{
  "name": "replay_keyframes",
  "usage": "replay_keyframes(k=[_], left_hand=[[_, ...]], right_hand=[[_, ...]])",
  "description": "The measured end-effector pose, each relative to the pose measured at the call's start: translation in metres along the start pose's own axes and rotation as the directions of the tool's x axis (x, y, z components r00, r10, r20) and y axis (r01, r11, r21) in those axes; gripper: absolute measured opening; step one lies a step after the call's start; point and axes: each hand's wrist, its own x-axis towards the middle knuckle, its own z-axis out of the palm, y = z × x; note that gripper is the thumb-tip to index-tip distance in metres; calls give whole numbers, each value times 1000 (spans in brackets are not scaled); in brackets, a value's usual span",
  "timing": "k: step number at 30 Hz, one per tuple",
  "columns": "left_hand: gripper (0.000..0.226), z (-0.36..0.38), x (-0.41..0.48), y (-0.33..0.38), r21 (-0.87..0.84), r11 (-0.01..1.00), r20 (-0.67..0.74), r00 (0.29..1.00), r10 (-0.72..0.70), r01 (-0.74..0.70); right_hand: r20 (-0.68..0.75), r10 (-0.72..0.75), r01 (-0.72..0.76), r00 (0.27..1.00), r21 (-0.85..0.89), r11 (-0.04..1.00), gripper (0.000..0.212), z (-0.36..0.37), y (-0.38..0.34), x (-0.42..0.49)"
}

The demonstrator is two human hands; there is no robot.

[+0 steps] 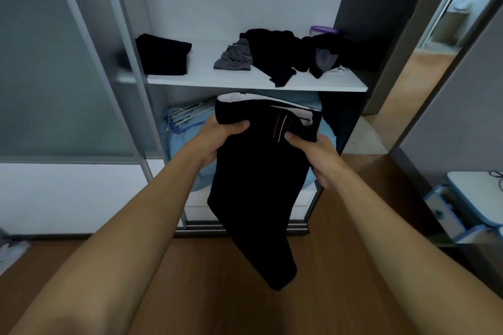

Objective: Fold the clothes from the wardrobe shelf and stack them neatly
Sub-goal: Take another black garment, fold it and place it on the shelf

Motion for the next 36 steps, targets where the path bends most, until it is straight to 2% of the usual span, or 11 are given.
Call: replay_keyframes(k=[3, 6, 12, 17, 19, 22, 25, 27, 29, 32, 36], left_hand=[[32, -3, -3, -7, -50, 998, 75, 997, -33, 36], [47, -11, -9, -20, -120, 984, 124, 985, -119, 134], [35, -1, -11, -16, -96, 993, -47, 996, -76, 71], [44, -10, -22, -11, 33, 985, 133, 976, -171, 168], [33, -10, -27, -18, 82, 980, 72, 980, -185, 179], [22, -5, -27, -23, -20, 990, -70, 988, -138, 137], [23, -3, -28, -22, -79, 987, -98, 984, -150, 142], [23, -8, -29, -19, -76, 981, -97, 978, -187, 180], [39, -17, -35, -19, -43, 961, -24, 961, -275, 274], [73, -33, -49, -33, 59, 910, 136, 900, -415, 411], [40, -30, -58, -57, -21, 932, 38, 932, -361, 362]], right_hand=[[52, -19, 12, 998, 120, 993, 20, -8, 1, 3], [86, 10, -18, 996, 95, 995, 22, -10, -3, 4], [127, 118, -134, 985, 121, 984, 36, -13, -13, -2], [181, 135, -187, 974, 314, 931, 35, -12, -20, -3], [210, 161, -217, 964, 283, 934, 39, -11, -25, 1], [308, 161, -253, 937, 286, 924, 40, -14, -26, 4], [371, 188, -240, 909, 98, 966, 24, -15, -2, -2], [342, 205, -257, 917, 116, 959, 29, -12, 18, -8], [314, 206, -285, 927, 229, 931, 37, -10, 28, -8], [302, 266, -339, 916, 224, 914, 37, -9, 28, -4], [286, 428, -487, 858, 182, 854, 43, -11, 27, 4]])
